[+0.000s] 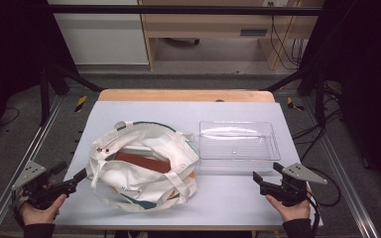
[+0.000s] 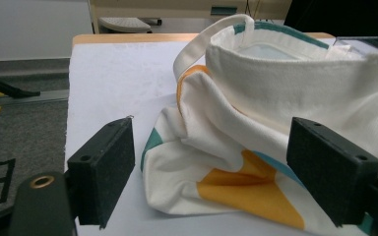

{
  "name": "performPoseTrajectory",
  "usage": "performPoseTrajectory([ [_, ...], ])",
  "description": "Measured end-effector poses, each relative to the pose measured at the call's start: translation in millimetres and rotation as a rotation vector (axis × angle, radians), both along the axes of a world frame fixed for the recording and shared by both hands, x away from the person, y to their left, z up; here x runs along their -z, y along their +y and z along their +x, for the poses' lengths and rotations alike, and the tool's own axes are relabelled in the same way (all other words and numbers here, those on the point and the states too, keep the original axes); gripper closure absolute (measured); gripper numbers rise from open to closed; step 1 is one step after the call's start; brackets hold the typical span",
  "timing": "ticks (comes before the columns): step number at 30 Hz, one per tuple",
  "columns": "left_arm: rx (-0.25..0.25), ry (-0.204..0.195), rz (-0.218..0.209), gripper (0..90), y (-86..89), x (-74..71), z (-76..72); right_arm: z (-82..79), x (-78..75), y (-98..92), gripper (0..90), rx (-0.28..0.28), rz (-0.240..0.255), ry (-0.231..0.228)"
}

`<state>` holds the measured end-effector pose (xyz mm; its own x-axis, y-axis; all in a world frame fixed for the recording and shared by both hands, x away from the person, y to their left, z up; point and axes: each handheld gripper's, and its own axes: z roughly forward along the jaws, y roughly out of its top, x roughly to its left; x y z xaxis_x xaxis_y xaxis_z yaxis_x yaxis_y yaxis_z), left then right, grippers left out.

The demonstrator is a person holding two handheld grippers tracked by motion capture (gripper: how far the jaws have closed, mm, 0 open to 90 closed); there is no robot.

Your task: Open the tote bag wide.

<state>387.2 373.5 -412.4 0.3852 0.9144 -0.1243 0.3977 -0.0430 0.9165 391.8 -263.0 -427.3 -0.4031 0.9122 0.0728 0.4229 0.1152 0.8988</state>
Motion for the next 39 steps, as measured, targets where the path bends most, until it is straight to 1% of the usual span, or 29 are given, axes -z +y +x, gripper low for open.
performPoseTrajectory([
  [6, 0.003, -0.023, -0.013, 21.0, -1.0, -5.3, -2.1, -0.4, -2.1, 1.3, 22.0, 0.001, 0.001, 0.008],
  [7, 0.002, -0.033, -0.022, 22.4, -1.0, -8.4, -1.9, -1.8, -4.6, 2.6, 22.5, -0.002, 0.005, -0.002],
  [9, -0.001, -0.037, -0.022, 22.9, -1.1, -10.3, -1.7, -2.3, -6.8, 4.2, 23.3, -0.004, 0.011, -0.01],
  [10, -0.004, -0.045, -0.031, 23.2, -1.5, -14.6, -1.6, -2.5, -7.9, 5.1, 23.8, -0.007, 0.013, -0.013],
  [12, -0.003, -0.051, -0.038, 24.2, -2.9, -18.6, -1.7, -1.9, -9.5, 8.3, 24.4, -0.017, 0.021, -0.014],
  [15, 0.001, -0.069, -0.036, 25.5, -8.0, -23.6, -2.0, -0.4, -11.7, 13.2, 25.1, -0.031, 0.028, -0.012],
  [17, 0.008, -0.068, -0.036, 25.8, -9.6, -25.4, -1.6, 0.1, -12.6, 15.0, 25.6, -0.038, 0.032, -0.012],
  [18, 0.01, -0.07, -0.037, 25.8, -11.0, -27.4, -1.6, 0.8, -13.5, 17.0, 26.0, -0.044, 0.034, -0.011],
  [19, 0.016, -0.078, -0.046, 26.3, -13.5, -31.0, -1.9, 1.3, -15.7, 20.8, 26.6, -0.053, 0.042, -0.016],
  [21, 0.019, -0.079, -0.046, 26.4, -15.6, -35.0, -2.1, 1.8, -18.1, 24.7, 26.7, -0.059, 0.05, -0.019],
  [25, 0.029, -0.082, -0.057, 26.4, -18.6, -40.5, -3.7, 2.4, -22.1, 30.8, 27.3, -0.07, 0.05, -0.023],
  [31, 0.061, -0.107, -0.05, 27.7, -32.5, -50.2, -6.3, 6.3, -32.4, 52.2, 28.3, -0.133, 0.069, -0.033],
  [35, 0.084, -0.111, -0.054, 28.6, -39.2, -56.1, -8.3, 10.1, -39.6, 69.2, 28.9, -0.17, 0.081, -0.039],
  [37, 0.088, -0.111, -0.054, 30.4, -42.5, -58.2, -10.6, 11.3, -42.8, 78.6, 29.5, -0.187, 0.085, -0.052],
  [39, 0.094, -0.104, -0.053, 32.6, -46.1, -58.8, -12.7, 12.5, -45.6, 88.2, 30.8, -0.211, 0.096, -0.047],
])
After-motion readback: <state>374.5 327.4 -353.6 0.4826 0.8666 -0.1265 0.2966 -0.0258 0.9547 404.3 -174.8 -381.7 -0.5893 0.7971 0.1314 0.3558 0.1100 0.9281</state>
